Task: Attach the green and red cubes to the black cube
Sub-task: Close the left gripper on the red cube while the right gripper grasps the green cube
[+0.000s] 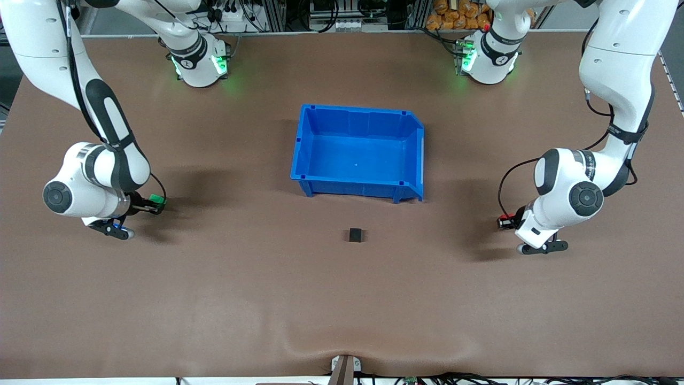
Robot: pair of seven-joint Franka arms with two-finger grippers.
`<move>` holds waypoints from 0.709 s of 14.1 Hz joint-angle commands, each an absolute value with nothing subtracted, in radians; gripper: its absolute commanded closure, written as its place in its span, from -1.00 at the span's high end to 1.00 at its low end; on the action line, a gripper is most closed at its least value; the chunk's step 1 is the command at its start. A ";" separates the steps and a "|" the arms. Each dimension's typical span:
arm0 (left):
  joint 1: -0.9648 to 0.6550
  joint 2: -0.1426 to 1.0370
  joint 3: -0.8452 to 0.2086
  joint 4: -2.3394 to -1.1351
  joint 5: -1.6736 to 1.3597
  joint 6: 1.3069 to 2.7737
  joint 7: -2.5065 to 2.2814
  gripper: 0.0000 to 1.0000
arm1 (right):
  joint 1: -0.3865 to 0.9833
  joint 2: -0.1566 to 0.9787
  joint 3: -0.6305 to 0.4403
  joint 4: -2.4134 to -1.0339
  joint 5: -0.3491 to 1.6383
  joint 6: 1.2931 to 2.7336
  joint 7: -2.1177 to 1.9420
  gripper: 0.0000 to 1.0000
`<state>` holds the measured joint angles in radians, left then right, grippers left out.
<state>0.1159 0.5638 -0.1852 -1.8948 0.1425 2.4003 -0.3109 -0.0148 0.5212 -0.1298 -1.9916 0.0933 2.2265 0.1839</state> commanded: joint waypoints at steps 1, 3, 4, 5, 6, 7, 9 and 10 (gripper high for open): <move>0.080 0.558 -0.186 -1.849 0.163 2.358 -0.452 -0.93 | -0.014 0.519 -0.101 -1.902 0.116 2.075 0.319 -1.00; 0.051 0.572 -0.186 -1.804 0.163 2.326 -0.567 -0.96 | -0.008 0.517 -0.091 -1.855 0.164 2.007 0.411 -1.00; 0.032 0.580 -0.186 -1.784 0.161 2.313 -0.634 -0.96 | -0.005 0.517 -0.080 -1.833 0.175 1.979 0.460 -1.00; 0.014 0.597 -0.184 -1.761 0.160 2.303 -0.709 -0.96 | -0.003 0.517 -0.072 -1.816 0.178 1.967 0.513 -1.00; 0.002 0.610 -0.184 -1.740 0.161 2.293 -0.789 -0.96 | -0.005 0.515 -0.054 -1.798 0.178 1.950 0.584 -1.00; -0.012 0.620 -0.184 -1.717 0.160 2.290 -0.870 -0.96 | -0.003 0.515 -0.040 -1.775 0.178 1.931 0.657 -1.00; -0.029 0.621 -0.186 -1.692 0.150 2.290 -1.021 -0.96 | -0.003 0.515 0.000 -1.728 0.178 1.887 0.789 -1.00; -0.040 0.621 -0.187 -1.683 0.149 2.290 -1.095 -0.96 | -0.003 0.515 0.021 -1.711 0.178 1.875 0.851 -1.00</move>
<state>-0.0237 0.6040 -0.1887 -1.7348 0.1425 2.3160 -0.9664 -0.0009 0.5205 -0.0137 -1.7529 0.1696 1.9161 0.7352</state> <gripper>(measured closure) 0.608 0.604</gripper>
